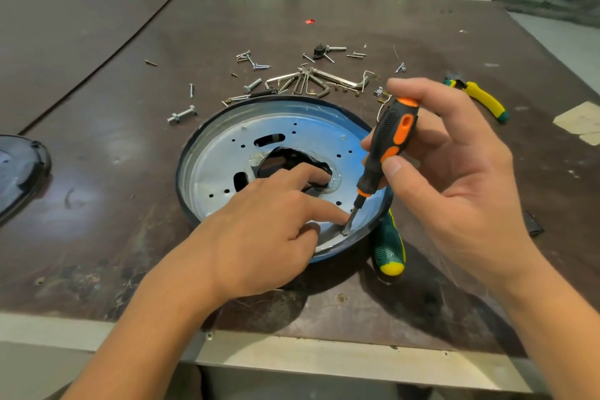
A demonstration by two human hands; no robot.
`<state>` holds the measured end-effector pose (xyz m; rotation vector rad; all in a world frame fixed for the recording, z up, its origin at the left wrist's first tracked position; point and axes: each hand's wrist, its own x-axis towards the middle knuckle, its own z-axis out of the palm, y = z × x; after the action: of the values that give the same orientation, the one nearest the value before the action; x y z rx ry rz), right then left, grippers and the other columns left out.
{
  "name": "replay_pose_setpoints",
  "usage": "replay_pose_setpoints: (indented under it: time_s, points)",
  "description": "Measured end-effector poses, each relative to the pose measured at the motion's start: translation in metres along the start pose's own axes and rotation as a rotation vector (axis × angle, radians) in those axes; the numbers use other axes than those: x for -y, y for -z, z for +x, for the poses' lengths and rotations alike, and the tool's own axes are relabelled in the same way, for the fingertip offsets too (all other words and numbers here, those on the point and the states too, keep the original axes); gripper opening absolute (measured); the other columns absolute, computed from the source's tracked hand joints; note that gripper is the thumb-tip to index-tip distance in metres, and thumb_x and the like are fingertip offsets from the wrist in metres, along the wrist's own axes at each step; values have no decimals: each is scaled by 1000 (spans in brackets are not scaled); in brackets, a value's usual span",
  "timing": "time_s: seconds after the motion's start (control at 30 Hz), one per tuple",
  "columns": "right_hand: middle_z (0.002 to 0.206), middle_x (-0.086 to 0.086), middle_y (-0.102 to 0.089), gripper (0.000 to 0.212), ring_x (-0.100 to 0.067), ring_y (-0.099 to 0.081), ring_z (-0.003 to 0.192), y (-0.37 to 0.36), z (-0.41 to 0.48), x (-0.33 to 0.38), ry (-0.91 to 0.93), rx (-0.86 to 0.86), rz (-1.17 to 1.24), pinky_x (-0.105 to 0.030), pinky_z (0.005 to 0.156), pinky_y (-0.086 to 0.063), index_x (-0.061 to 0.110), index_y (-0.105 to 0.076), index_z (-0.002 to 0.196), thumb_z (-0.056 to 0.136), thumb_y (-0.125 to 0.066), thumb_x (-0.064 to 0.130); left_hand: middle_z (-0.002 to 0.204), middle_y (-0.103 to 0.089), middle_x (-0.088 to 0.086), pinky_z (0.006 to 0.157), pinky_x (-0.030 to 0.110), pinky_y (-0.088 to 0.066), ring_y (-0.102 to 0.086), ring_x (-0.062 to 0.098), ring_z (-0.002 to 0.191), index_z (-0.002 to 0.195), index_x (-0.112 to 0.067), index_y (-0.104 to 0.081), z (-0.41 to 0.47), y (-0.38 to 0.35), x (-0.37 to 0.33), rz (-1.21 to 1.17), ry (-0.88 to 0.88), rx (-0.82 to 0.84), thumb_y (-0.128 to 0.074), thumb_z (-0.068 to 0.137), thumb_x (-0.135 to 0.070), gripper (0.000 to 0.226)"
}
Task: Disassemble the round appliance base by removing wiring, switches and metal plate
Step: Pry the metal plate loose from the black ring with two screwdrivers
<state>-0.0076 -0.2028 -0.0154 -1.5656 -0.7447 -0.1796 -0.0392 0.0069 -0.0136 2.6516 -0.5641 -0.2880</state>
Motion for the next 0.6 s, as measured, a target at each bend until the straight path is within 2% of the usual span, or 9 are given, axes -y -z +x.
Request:
replay_pose_setpoints:
  time_s: [0.17,0.33,0.47,0.6]
  points:
    - [98,-14,-60,50,-32,-64,99,1,0,-1,18,-26,1,-42,77,-61,14,-48,140,95,-55,-6,153,-30,-17,115,43,-34,-32,8,140,131,-57,-54,0,1,-2,-2,17,12,-35,88,-35,52]
    - [99,-20,-58,52,-37,-62,98,1,0,-2,33,-24,-27,-39,76,-60,14,-48,141,94,-56,-8,152,-30,-18,115,43,-33,-32,7,139,131,-58,-53,-1,1,-2,-9,26,13,-33,87,-35,54]
    - [101,-18,-59,53,-42,-59,98,1,-1,1,48,25,-30,-50,75,-61,21,-51,139,94,-56,-7,153,-30,-17,115,43,-33,-32,7,139,131,-56,-54,0,0,-2,-12,27,13,-33,85,-35,54]
    - [98,-16,-58,50,-44,-58,96,2,1,1,27,46,-42,-41,79,-60,22,-50,138,95,-59,-1,153,-29,-18,113,40,-34,-32,7,139,131,-57,-53,0,0,-2,-9,27,16,-33,85,-35,55]
